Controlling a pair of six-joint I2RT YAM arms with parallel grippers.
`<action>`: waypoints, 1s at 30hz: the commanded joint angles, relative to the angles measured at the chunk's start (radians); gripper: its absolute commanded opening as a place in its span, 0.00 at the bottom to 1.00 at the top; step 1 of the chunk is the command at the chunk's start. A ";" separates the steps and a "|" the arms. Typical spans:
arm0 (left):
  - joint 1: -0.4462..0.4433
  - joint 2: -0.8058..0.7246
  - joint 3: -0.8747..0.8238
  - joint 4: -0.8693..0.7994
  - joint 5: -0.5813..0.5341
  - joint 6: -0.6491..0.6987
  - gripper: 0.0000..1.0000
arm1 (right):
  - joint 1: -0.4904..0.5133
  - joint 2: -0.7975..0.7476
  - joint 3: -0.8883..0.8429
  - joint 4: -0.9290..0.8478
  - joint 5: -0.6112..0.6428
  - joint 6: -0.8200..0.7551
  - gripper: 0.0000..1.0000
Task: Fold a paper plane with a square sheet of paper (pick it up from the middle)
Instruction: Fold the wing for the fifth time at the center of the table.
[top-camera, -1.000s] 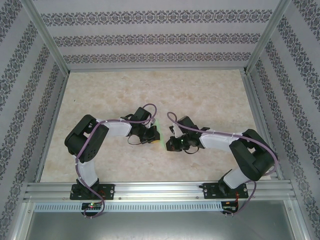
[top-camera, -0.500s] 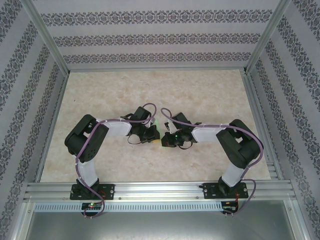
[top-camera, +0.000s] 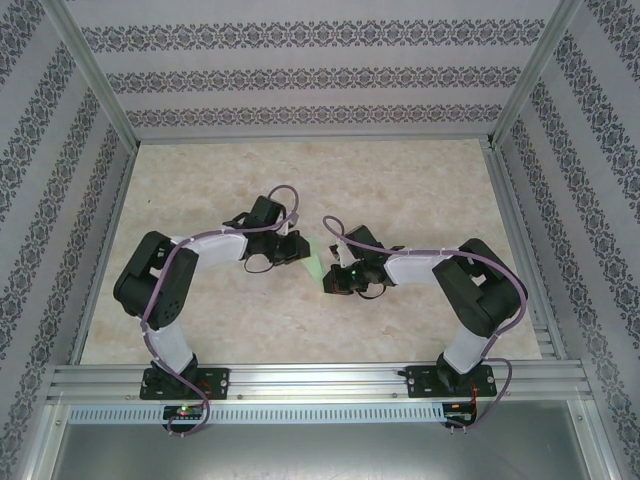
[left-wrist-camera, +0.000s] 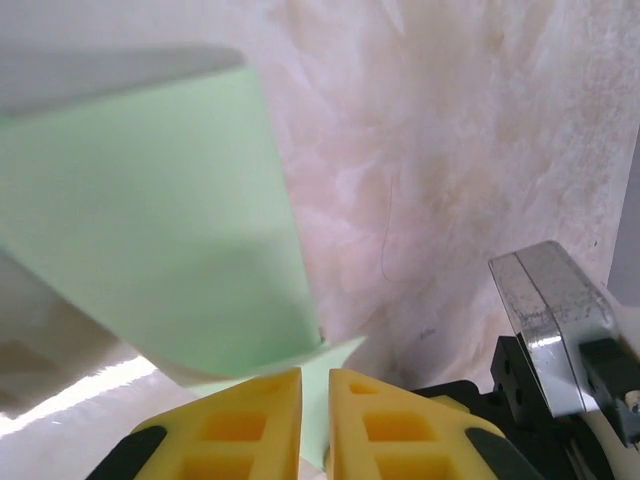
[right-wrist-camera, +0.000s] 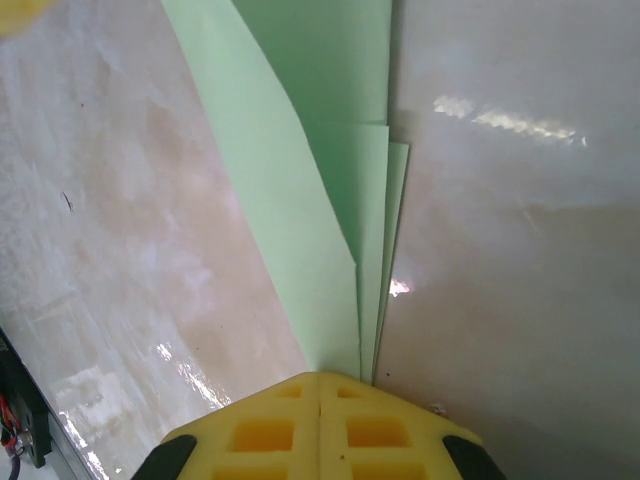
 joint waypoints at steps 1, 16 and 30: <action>0.032 -0.020 0.000 0.051 0.023 0.143 0.17 | -0.015 0.047 -0.032 -0.089 0.056 -0.010 0.02; 0.103 0.018 -0.053 0.153 0.053 0.228 0.21 | -0.017 0.067 -0.026 -0.099 0.054 -0.007 0.02; 0.103 -0.006 -0.127 0.267 0.188 0.220 0.15 | -0.020 0.078 -0.022 -0.105 0.056 -0.004 0.02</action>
